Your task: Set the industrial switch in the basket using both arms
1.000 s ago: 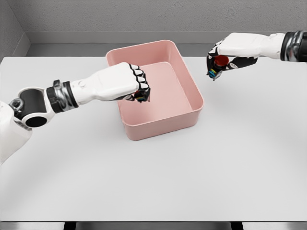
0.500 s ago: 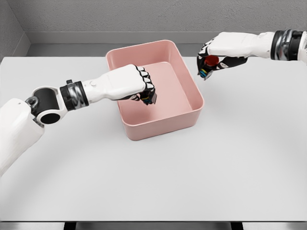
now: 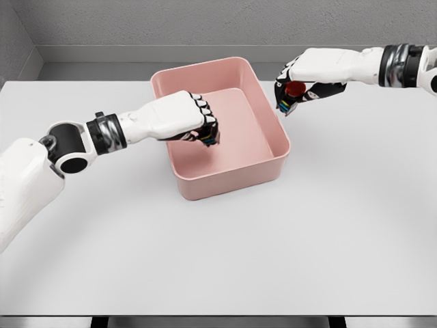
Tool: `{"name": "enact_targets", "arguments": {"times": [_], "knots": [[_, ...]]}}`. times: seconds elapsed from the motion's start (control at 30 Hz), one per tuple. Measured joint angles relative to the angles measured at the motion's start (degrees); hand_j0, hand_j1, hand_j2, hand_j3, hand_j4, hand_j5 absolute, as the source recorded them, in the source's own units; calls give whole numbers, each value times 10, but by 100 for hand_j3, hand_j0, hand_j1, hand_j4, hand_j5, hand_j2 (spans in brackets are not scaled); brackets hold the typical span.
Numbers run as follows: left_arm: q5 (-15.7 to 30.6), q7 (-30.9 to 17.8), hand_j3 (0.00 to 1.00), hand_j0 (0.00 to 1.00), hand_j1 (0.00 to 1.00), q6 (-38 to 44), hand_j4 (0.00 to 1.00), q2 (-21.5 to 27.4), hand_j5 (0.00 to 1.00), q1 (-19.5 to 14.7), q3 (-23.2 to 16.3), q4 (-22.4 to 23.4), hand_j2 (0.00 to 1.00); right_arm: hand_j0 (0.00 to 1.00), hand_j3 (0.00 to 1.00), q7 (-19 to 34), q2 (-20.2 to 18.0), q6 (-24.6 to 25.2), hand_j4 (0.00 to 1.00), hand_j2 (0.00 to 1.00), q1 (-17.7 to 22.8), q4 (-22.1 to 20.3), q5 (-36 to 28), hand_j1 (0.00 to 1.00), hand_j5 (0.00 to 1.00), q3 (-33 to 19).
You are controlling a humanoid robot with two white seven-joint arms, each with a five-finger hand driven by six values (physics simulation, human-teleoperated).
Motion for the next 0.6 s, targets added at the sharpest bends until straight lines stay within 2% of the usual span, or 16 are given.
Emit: {"name": "enact_targets", "arguments": {"times": [0.1,0.3,0.37,0.43,0.53,0.6], "knots": [[0,2,88,88,88,0,88,-1,88,0,0,0,88,47,47,0,1,0,47,47,0,0,0,47,47,0],[0,2,88,88,88,0,88,-1,88,0,0,1,88,48,48,0,3,0,48,48,-1,0,0,48,48,0],[3,3,89,89,89,0,89,0,89,-16,1,0,89,48,48,0,4,0,48,48,-1,0,0,48,48,0],[14,5,100,100,100,0,100,8,100,-20,3,-12,100,48,48,0,6,0,48,48,-1,0,0,48,48,0],[58,6,100,100,100,0,100,73,100,-17,9,-79,100,48,48,0,11,0,48,48,-1,0,0,48,48,1],[91,6,100,100,100,0,100,151,100,28,26,-124,100,48,48,1,15,0,48,48,-1,0,0,48,48,1]]}}
